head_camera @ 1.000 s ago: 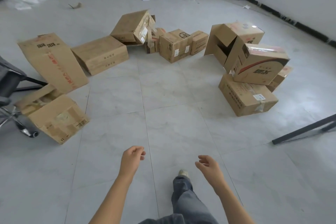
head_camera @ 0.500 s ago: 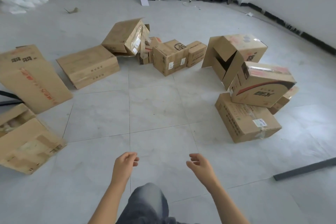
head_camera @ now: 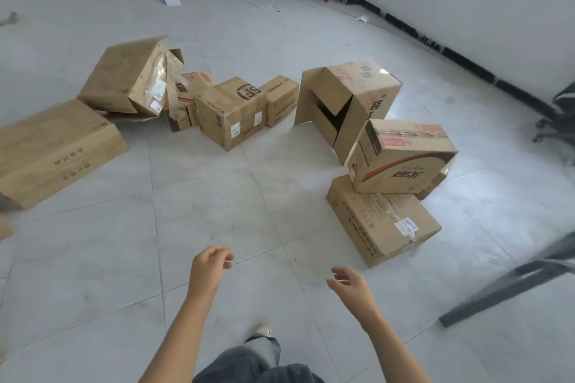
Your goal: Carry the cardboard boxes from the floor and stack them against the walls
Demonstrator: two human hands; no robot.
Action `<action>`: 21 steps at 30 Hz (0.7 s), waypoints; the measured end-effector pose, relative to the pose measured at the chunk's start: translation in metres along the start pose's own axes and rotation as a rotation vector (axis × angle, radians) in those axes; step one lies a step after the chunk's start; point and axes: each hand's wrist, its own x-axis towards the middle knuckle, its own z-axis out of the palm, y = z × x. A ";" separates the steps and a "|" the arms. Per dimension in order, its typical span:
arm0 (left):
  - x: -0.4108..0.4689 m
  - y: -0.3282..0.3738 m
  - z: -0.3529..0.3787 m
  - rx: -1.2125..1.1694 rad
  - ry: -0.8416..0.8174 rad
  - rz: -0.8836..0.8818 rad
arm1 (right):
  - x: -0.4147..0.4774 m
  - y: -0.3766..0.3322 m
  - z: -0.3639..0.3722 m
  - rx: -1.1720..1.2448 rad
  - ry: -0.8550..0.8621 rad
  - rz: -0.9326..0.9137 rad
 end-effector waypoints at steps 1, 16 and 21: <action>0.017 0.015 0.013 0.009 -0.024 0.009 | 0.015 -0.009 -0.009 0.019 0.030 0.010; 0.167 0.139 0.255 0.341 -0.398 0.090 | 0.173 -0.016 -0.156 0.295 0.337 0.191; 0.192 0.192 0.332 0.367 -0.449 0.195 | 0.232 -0.032 -0.211 0.342 0.376 0.149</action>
